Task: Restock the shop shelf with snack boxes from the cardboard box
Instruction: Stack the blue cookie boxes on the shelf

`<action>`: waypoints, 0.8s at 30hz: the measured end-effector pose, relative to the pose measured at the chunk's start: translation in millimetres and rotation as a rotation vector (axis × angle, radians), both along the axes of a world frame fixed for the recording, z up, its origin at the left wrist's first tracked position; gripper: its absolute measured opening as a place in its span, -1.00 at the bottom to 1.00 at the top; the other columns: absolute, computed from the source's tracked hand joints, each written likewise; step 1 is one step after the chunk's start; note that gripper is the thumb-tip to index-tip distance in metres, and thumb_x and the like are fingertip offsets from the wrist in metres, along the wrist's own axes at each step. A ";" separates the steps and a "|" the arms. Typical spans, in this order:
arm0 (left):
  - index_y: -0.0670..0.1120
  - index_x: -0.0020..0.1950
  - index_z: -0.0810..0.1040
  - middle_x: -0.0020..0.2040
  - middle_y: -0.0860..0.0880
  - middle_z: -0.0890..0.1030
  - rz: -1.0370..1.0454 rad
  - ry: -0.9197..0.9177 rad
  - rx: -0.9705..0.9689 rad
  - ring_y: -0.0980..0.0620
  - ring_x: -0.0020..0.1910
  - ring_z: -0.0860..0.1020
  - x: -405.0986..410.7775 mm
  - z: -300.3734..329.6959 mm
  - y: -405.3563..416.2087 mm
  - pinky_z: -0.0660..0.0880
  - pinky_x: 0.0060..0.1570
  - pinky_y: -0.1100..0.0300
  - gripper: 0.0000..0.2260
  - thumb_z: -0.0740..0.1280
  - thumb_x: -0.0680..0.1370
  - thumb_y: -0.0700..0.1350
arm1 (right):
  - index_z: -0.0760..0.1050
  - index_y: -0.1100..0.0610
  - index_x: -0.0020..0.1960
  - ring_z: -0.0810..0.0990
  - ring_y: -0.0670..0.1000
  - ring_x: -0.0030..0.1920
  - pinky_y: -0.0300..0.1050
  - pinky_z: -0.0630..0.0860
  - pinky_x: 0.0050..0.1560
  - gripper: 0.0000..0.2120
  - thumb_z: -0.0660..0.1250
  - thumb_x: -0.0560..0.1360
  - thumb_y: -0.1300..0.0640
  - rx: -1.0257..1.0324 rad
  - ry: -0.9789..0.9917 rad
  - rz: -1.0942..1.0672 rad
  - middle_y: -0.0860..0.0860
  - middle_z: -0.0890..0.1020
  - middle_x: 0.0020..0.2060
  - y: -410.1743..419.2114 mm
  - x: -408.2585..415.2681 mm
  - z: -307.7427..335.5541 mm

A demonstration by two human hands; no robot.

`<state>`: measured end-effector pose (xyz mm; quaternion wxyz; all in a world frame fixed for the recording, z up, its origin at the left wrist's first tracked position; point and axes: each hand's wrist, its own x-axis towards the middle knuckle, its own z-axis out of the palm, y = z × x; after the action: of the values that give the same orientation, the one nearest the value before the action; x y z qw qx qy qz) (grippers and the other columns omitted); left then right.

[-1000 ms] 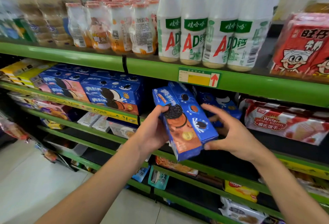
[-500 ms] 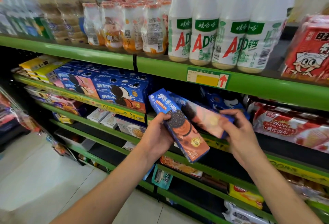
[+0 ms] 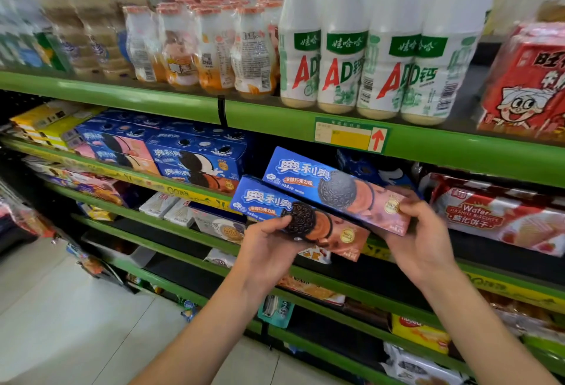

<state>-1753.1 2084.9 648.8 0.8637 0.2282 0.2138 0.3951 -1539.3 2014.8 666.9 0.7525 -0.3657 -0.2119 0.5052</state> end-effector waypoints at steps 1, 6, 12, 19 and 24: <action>-0.35 0.00 0.67 0.17 -0.33 0.59 -0.020 0.000 0.008 -0.29 0.21 0.54 -0.9 1.4 -1.1 0.45 0.21 -0.30 -0.74 0.31 0.42 -0.24 | 0.65 0.08 -0.14 0.59 0.18 0.05 0.12 0.45 0.12 -0.74 0.24 0.28 0.22 0.010 -0.014 0.005 0.16 0.64 -0.01 1.7 1.9 1.1; -0.33 0.11 0.64 0.23 -0.33 0.57 -0.078 -0.030 0.025 -0.26 0.22 0.57 -0.6 6.1 -5.1 0.53 0.14 -0.26 -0.73 0.26 0.52 -0.24 | 0.64 0.04 -0.02 0.65 0.12 -0.08 -0.08 0.59 -0.12 -0.60 0.30 0.18 0.25 0.049 -0.227 0.162 0.13 0.68 -0.04 8.2 12.0 10.9; -0.34 0.35 0.47 0.33 -0.35 0.49 -0.070 -0.015 0.010 -0.28 0.27 0.52 11.4 -1.2 -7.3 0.50 0.19 -0.29 -0.49 0.43 0.42 -0.26 | 0.59 -0.01 0.11 0.68 0.17 -0.05 0.05 0.65 -0.09 -0.37 0.41 0.16 0.51 0.031 -0.368 0.391 0.15 0.69 0.01 15.5 20.1 18.7; -0.27 0.48 0.33 0.41 -0.32 0.43 -0.090 0.011 0.045 -0.28 0.36 0.45 12.9 -6.4 -3.2 0.40 0.29 -0.32 -0.32 0.46 0.40 -0.20 | 0.56 -0.07 0.12 0.70 0.15 -0.04 0.02 0.63 -0.15 -0.28 0.55 0.10 0.47 0.039 -0.518 0.398 0.14 0.70 0.01 13.1 20.1 11.4; -0.19 0.17 0.63 0.29 -0.29 0.55 -0.034 0.093 0.090 -0.22 0.21 0.58 -6.6 3.8 13.1 0.55 0.06 -0.19 -0.56 0.55 0.34 -0.07 | 0.61 -0.06 0.06 0.70 0.15 -0.07 0.04 0.65 -0.17 -0.30 0.50 0.09 0.55 0.093 -0.502 0.342 0.16 0.71 -0.01 14.8 23.3 18.5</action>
<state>-1759.7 2098.0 652.6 0.8484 0.2887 0.2318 0.3785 -1516.0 2029.6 685.5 0.5965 -0.4035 -0.4725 0.5080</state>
